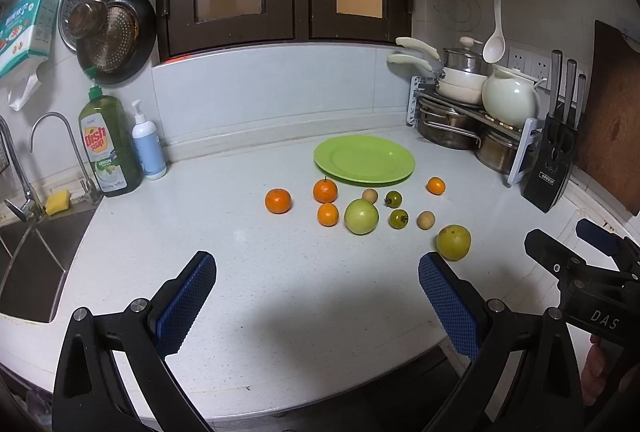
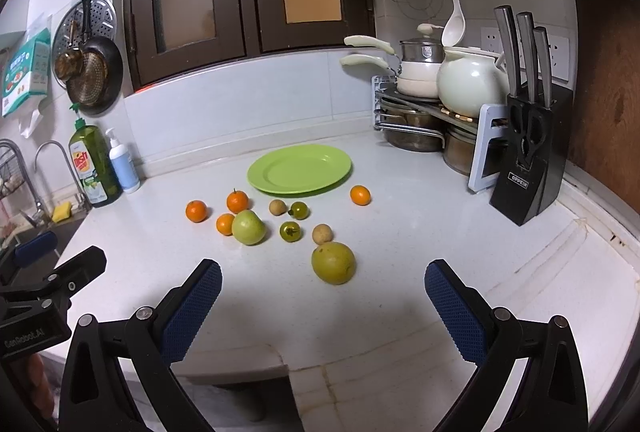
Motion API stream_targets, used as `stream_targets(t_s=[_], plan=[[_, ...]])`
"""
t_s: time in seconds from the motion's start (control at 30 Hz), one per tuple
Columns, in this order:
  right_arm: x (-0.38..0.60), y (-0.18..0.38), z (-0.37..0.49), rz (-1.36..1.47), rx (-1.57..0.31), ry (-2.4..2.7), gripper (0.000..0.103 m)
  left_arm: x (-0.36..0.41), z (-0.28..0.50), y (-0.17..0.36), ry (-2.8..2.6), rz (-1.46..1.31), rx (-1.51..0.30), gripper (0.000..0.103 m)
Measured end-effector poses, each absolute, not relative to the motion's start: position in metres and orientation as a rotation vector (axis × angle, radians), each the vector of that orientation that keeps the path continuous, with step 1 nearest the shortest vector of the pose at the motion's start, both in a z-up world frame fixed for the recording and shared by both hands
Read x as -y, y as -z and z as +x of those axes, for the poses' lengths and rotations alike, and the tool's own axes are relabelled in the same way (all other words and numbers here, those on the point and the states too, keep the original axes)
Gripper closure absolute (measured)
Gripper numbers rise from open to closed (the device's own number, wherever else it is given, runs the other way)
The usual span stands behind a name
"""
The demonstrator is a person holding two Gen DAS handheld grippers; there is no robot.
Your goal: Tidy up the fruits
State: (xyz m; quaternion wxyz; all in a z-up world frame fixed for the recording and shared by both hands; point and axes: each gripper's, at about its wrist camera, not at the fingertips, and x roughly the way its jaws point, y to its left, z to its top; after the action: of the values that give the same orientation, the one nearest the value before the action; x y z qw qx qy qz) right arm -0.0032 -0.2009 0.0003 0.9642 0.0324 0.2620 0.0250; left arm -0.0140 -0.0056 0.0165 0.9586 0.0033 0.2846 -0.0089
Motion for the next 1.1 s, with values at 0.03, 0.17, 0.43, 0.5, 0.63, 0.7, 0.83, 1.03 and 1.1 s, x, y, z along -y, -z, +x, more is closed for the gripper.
stream_targets(t_s=[0.03, 0.17, 0.43, 0.5, 0.63, 0.7, 0.83, 1.03, 1.1], plan=[[0.2008, -0.0002, -0.0032, 0.064, -0.531, -0.051, 0.001, 0.0055, -0.014, -0.0164, 0.019, 0.006, -0.577, 0.0], [0.2004, 0.0, -0.0036, 0.064, -0.53, -0.05, 0.001, 0.0051, -0.014, -0.0163, 0.02, 0.005, -0.578, 0.0], [0.2003, 0.0002, -0.0037, 0.066, -0.53, -0.05, 0.001, 0.0053, -0.0139, -0.0164, 0.021, 0.007, -0.574, 0.0], [0.2002, 0.0001, -0.0036, 0.065, -0.531, -0.051, 0.001, 0.0055, -0.0139, -0.0164, 0.022, 0.007, -0.575, 0.0], [0.2002, 0.0004, -0.004, 0.068, -0.531, -0.051, 0.001, 0.0065, -0.0142, -0.017, 0.022, 0.01, -0.573, 0.0], [0.2008, 0.0011, -0.0032, 0.07, -0.533, -0.051, 0.001, 0.0068, -0.0136, -0.0167, 0.024, 0.011, -0.574, 0.0], [0.2004, 0.0023, -0.0024, 0.069, -0.536, -0.047, 0.001, 0.0057, -0.0126, -0.0165, 0.027, 0.011, -0.574, 0.0], [0.199, 0.0036, -0.0002, 0.064, -0.544, -0.037, 0.001, 0.0029, -0.0079, -0.0152, 0.038, 0.009, -0.578, 0.0], [0.1981, 0.0043, 0.0016, 0.063, -0.55, -0.03, 0.001, 0.0019, -0.0046, -0.015, 0.046, 0.01, -0.579, 0.0]])
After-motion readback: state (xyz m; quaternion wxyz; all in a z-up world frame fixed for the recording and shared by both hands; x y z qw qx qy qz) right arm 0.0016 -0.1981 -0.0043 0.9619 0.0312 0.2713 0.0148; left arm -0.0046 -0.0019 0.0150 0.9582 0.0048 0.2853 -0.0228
